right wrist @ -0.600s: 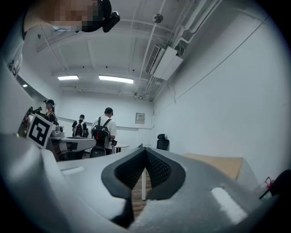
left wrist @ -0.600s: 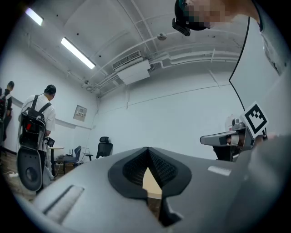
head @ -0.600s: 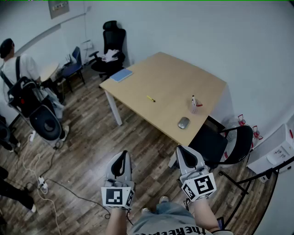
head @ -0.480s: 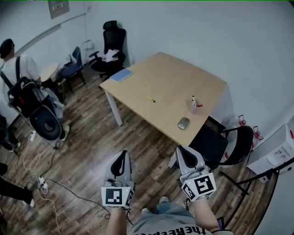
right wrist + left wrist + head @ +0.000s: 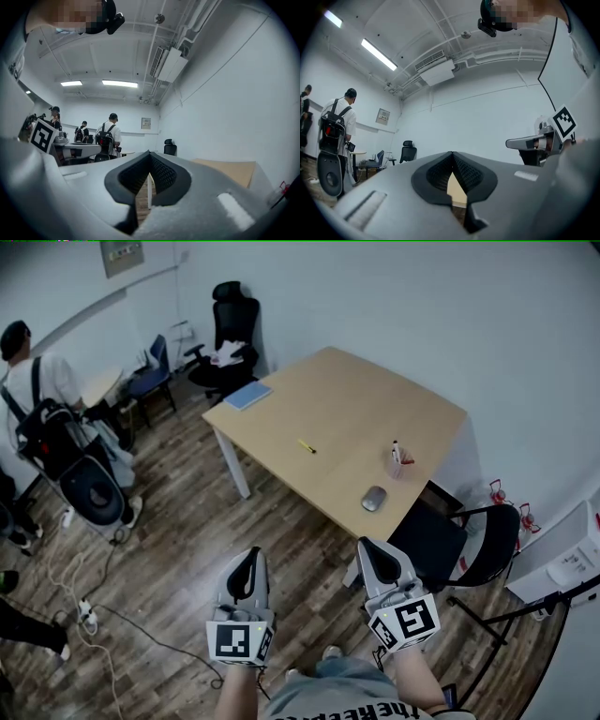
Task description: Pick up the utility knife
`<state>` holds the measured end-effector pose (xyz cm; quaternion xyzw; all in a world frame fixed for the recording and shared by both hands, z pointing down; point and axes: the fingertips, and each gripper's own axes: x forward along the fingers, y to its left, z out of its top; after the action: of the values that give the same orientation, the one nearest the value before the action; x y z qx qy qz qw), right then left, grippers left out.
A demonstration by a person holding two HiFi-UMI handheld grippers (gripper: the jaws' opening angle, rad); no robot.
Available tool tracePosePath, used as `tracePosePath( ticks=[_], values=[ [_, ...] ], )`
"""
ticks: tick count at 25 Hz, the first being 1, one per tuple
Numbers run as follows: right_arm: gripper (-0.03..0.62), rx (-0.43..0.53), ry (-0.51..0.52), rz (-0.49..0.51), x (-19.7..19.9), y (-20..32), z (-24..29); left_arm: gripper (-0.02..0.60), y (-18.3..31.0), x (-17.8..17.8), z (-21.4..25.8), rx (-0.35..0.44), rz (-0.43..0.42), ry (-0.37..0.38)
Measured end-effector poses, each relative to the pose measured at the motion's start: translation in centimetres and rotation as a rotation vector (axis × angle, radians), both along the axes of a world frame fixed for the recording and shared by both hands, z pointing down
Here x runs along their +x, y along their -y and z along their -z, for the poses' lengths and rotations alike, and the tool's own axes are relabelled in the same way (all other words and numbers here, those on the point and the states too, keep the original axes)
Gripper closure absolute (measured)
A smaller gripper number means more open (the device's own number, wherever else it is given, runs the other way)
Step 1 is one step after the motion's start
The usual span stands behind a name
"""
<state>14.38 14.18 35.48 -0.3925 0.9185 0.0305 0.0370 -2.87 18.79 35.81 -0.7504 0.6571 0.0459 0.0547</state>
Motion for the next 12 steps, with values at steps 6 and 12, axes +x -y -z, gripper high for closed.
tracePosePath(
  ticks=[6,12],
  values=[
    [0.592,0.001,0.014,0.058,0.6,1.9,0.1,0.561,1.8,1.3,0.3,0.007,0.016,0.006],
    [0.592,0.013,0.012,0.103,1.4,3.5,0.0,0.561,3.2,3.1,0.3,0.004,0.031,0.015]
  ],
)
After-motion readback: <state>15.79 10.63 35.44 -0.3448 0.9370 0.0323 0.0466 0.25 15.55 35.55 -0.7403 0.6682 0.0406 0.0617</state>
